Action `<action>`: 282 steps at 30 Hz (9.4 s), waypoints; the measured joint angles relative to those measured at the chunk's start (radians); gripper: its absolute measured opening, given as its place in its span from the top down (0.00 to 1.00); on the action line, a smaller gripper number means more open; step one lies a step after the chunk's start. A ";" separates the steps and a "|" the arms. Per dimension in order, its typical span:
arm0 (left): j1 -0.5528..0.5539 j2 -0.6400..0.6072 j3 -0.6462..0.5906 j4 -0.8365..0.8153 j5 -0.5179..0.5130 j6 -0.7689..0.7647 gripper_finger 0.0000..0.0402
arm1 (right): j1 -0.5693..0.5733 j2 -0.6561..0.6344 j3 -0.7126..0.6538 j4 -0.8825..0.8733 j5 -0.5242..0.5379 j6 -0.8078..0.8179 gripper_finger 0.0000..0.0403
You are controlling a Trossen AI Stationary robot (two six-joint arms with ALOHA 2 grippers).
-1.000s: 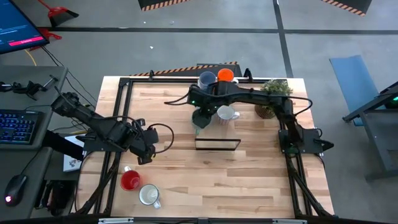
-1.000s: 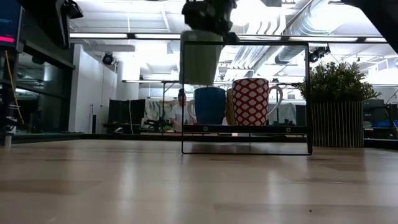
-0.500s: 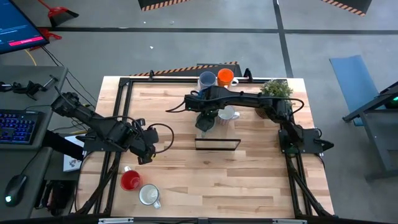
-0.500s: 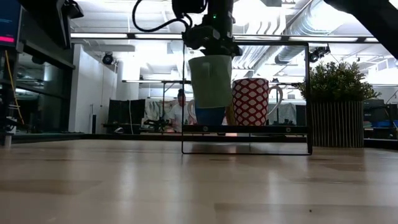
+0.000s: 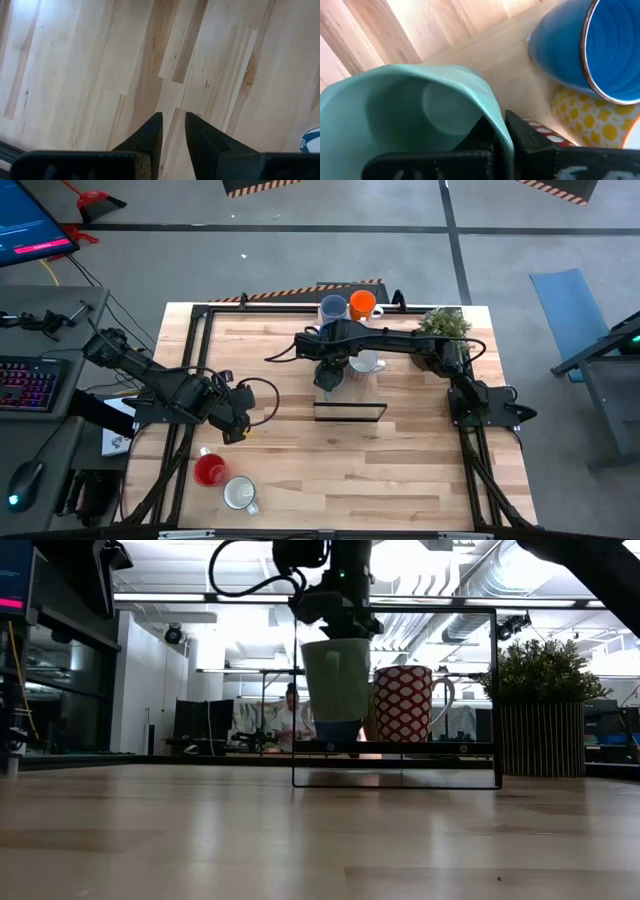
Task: Place coffee mugs
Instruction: Put the green mug on the shelf next to the dark blue mug, then put the red mug on the shelf next to the green mug
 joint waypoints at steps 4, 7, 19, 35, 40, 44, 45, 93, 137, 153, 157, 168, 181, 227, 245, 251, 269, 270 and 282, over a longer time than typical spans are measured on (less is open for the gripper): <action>0.000 0.000 0.000 0.000 -0.001 0.000 0.82 | 0.000 0.005 -0.016 0.010 -0.001 -0.011 1.00; 0.000 0.000 0.000 0.000 -0.003 0.000 0.82 | 0.002 0.006 -0.054 0.029 -0.014 -0.016 1.00; 0.000 0.000 0.000 0.000 -0.003 0.001 0.82 | 0.007 0.001 -0.101 0.075 -0.011 -0.026 0.98; 0.000 0.000 0.000 0.000 -0.003 0.002 0.82 | 0.006 0.000 -0.093 0.057 0.007 -0.038 0.79; 0.000 0.000 0.000 0.000 -0.003 0.002 0.82 | 0.006 -0.002 -0.028 0.013 0.006 -0.035 0.75; 0.000 0.000 0.000 0.000 -0.003 0.002 0.82 | 0.009 -0.002 0.044 -0.041 -0.002 -0.004 0.74; 0.000 0.000 0.000 0.000 -0.003 0.002 0.82 | 0.011 -0.002 0.060 -0.058 -0.014 0.007 0.74; 0.000 0.000 0.000 0.001 -0.039 0.002 0.82 | -0.039 0.076 0.108 -0.070 -0.037 -0.107 0.83; 0.000 0.000 0.000 0.001 -0.039 0.000 0.82 | -0.079 0.076 0.108 -0.079 0.060 -0.027 0.83; 0.000 0.000 0.000 0.003 -0.041 -0.001 0.82 | 0.026 0.001 0.141 -0.083 0.004 -0.060 0.83; 0.000 0.000 0.000 0.005 -0.041 -0.016 0.82 | 0.079 -0.043 0.142 -0.113 0.051 -0.005 0.83; 0.000 0.000 0.000 0.006 -0.037 -0.020 0.82 | 0.359 -0.196 0.140 -0.116 0.071 -0.032 0.83; -0.123 0.000 0.000 -0.066 0.303 -0.160 0.82 | 0.720 -0.237 0.113 -0.116 0.378 0.173 0.83; -0.332 0.000 0.000 -0.029 0.173 -0.430 0.82 | 0.926 -1.135 -1.770 1.321 0.276 0.613 0.83; -0.368 0.031 -0.140 0.038 0.492 -0.487 0.82 | 0.686 -1.130 -1.772 1.202 0.196 0.454 0.83; -0.364 0.031 -0.174 0.110 0.522 -0.522 0.82 | 0.666 -1.130 -1.772 1.201 0.172 0.453 0.83; -0.369 0.046 -0.174 0.130 0.443 -0.522 0.82 | 0.632 -1.130 -1.772 1.197 0.189 0.453 0.83; -0.368 0.051 -0.174 0.130 0.436 -0.522 0.82 | 0.632 -1.130 -1.772 1.197 0.189 0.453 0.83; -0.365 0.159 -0.174 0.141 0.433 -0.488 0.82 | 0.632 -1.130 -1.772 1.195 0.186 0.453 0.83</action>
